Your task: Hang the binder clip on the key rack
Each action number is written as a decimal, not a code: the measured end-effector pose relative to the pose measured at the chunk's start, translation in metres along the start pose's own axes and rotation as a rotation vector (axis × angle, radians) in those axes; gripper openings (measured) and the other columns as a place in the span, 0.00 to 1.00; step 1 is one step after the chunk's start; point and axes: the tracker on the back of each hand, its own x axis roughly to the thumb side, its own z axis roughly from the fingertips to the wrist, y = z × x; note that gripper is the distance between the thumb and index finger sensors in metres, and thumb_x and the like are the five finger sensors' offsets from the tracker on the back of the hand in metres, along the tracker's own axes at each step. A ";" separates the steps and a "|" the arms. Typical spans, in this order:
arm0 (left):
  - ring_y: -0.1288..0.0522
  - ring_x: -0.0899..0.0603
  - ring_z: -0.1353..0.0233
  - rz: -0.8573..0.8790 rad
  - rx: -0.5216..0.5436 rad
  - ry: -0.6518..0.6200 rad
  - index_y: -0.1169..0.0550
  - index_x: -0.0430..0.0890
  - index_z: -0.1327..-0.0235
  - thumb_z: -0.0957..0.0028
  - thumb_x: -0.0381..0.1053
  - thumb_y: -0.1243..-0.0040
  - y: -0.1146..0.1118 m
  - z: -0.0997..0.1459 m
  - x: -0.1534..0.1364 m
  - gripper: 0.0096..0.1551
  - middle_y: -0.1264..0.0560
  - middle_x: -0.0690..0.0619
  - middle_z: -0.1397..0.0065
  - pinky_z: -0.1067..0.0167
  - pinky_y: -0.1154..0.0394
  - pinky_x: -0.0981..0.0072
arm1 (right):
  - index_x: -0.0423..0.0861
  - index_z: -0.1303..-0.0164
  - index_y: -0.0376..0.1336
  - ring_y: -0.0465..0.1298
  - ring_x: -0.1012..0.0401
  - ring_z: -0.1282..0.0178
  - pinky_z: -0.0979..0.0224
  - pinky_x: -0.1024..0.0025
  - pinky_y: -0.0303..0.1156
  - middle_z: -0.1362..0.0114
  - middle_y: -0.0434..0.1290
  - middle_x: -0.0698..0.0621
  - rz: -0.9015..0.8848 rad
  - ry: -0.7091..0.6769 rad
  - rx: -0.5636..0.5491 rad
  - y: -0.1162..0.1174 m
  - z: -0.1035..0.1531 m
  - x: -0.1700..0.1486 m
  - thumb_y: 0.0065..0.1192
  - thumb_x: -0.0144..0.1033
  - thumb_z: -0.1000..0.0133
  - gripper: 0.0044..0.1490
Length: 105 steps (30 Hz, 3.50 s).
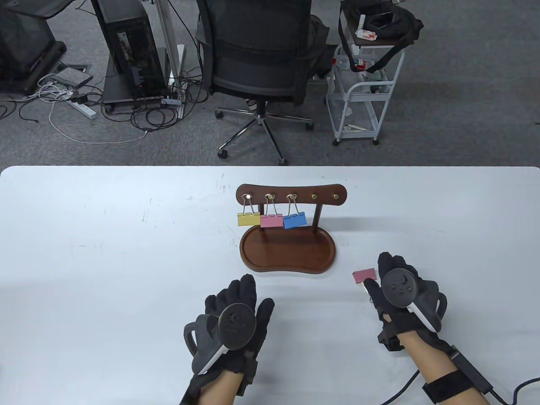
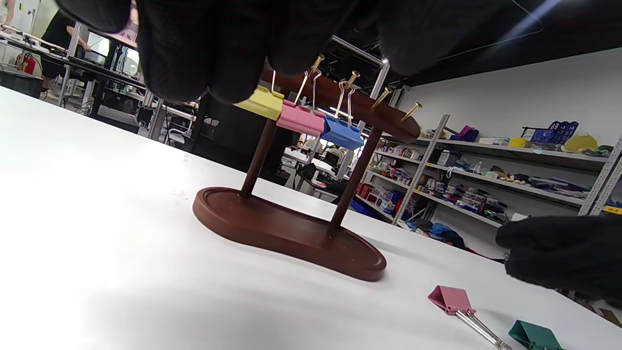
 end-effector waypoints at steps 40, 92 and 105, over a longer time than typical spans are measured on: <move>0.29 0.18 0.27 -0.006 -0.009 0.000 0.32 0.31 0.17 0.36 0.60 0.43 -0.001 0.000 0.001 0.45 0.29 0.26 0.21 0.31 0.43 0.18 | 0.33 0.20 0.62 0.66 0.28 0.29 0.30 0.29 0.60 0.25 0.69 0.29 0.200 0.116 0.112 0.053 -0.037 0.027 0.73 0.51 0.45 0.51; 0.26 0.23 0.27 0.065 0.034 -0.341 0.29 0.34 0.19 0.39 0.61 0.41 -0.010 0.002 0.016 0.43 0.25 0.32 0.22 0.31 0.42 0.18 | 0.30 0.16 0.53 0.69 0.31 0.30 0.31 0.29 0.63 0.24 0.67 0.26 -0.046 -0.565 0.060 -0.046 0.077 0.093 0.74 0.42 0.47 0.55; 0.25 0.25 0.25 0.185 -0.021 -0.652 0.25 0.37 0.21 0.41 0.60 0.36 -0.018 0.009 0.034 0.41 0.24 0.36 0.22 0.29 0.43 0.17 | 0.30 0.15 0.49 0.70 0.32 0.30 0.30 0.29 0.64 0.23 0.67 0.27 -0.017 -0.788 0.109 -0.043 0.109 0.110 0.75 0.43 0.48 0.59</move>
